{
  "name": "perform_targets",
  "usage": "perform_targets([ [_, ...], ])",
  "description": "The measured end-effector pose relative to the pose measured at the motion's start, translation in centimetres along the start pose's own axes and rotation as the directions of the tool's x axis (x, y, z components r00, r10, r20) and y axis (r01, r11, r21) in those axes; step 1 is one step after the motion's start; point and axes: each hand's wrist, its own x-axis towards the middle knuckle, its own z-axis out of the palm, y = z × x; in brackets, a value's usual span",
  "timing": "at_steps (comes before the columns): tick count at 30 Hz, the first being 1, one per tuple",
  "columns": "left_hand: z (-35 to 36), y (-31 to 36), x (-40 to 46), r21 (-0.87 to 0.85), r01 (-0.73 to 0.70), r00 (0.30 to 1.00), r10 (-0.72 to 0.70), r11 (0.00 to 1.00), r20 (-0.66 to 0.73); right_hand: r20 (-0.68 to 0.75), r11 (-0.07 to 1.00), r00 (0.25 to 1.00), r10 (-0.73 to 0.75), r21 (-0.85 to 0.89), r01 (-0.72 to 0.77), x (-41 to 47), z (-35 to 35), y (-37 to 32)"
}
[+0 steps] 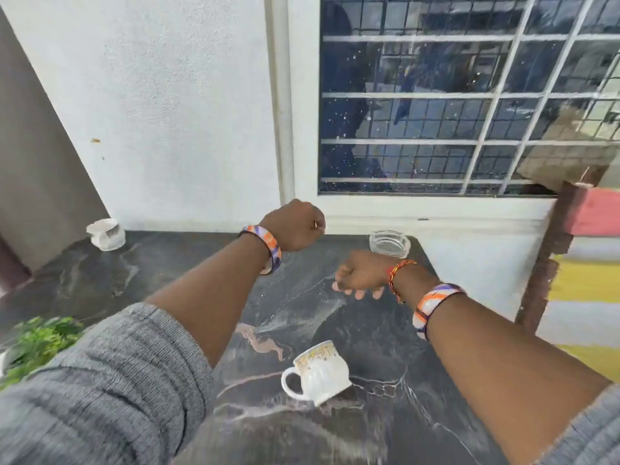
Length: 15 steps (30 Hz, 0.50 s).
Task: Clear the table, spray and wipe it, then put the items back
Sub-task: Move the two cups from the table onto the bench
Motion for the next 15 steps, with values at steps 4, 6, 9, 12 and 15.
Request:
perform_targets([
  [4,2.4,-1.8,-2.1,0.014,0.068,0.989,-0.069,0.998,0.132,0.337,0.982,0.938,0.081,0.137,-0.134,-0.2,2.5,-1.2],
  [6,3.5,-2.9,-3.0,0.034,0.101,0.978,-0.106,0.994,0.18,0.464,0.988,0.882,0.082,0.078,-0.133,-0.6,3.4,-1.8],
  [9,4.4,-4.6,-3.7,0.024,0.146,0.971,-0.148,0.989,0.188,0.564,0.987,0.811,0.157,-0.07,-0.142,-0.8,4.0,-2.3],
  [12,5.4,-6.0,-4.5,-0.011,0.183,0.964,-0.177,0.983,0.2,0.622,0.986,0.766,0.166,-0.08,-0.149,0.2,4.8,-2.7],
  [15,5.9,-7.8,-5.4,-0.045,0.233,0.949,-0.217,0.972,0.231,0.624,0.986,0.764,0.165,-0.1,-0.132,1.7,5.0,-2.9],
])
